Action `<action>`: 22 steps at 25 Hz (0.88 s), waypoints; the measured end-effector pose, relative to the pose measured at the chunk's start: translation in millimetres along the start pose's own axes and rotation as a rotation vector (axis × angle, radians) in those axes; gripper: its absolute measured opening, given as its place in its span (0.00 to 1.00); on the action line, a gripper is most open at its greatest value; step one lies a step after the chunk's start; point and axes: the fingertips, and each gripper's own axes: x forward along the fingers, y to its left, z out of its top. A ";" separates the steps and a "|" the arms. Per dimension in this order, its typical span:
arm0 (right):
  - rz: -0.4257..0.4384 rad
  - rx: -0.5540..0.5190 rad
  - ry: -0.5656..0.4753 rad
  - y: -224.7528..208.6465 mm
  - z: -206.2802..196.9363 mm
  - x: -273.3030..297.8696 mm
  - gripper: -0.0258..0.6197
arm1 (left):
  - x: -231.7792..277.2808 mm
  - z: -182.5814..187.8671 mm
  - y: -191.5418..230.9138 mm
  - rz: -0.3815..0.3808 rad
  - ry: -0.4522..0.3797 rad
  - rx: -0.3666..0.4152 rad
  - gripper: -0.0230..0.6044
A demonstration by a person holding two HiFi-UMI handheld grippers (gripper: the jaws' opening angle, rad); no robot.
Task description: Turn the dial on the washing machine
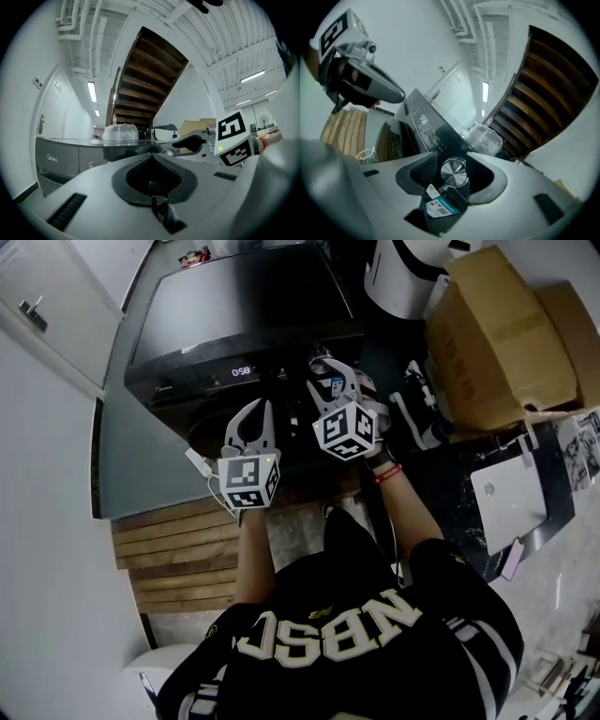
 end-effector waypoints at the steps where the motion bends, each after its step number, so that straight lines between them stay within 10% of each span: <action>1: 0.004 -0.053 0.015 1.9 -2.9 4.8 0.36 | 1.4 -0.7 0.2 -0.003 0.000 0.002 0.06; 12: -0.045 -0.673 0.156 14.1 -28.6 49.1 0.47 | 14.9 -5.3 9.0 -0.015 -0.002 0.009 0.06; 22: -0.111 -0.724 0.170 14.3 -34.2 57.0 0.44 | 18.1 -3.4 19.7 -0.008 -0.017 0.010 0.06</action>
